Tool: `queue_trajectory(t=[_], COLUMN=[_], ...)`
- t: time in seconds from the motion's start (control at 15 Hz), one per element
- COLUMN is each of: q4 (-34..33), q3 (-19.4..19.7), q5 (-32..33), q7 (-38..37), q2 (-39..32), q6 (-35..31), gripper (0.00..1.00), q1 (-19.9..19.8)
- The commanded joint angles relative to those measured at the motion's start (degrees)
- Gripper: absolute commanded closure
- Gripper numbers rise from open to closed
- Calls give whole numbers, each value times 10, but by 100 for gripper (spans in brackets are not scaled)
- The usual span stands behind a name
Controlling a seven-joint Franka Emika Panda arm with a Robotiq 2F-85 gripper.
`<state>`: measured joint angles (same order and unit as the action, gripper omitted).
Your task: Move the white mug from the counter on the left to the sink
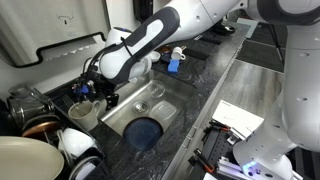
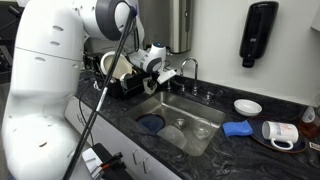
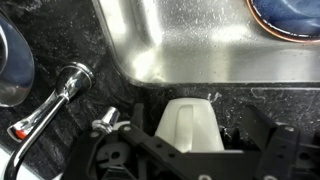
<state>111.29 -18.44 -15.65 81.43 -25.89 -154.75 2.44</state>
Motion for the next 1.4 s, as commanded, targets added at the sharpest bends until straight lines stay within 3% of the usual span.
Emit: queue_trajectory(t=[0.0,0.13,0.27,0.93,1.33], q4=[-21,-31,-37,-65,-53], q3=[-78,-110,-124,-96,-96], q5=[-70,-115,-143,-150,-160], q7=[87,137,175,178,182], q2=[-28,-38,-47,-63,-53], q6=[-6,15,25,83,80], gripper=[0,0,26,97,96], q1=[-71,-101,-117,-101,-100])
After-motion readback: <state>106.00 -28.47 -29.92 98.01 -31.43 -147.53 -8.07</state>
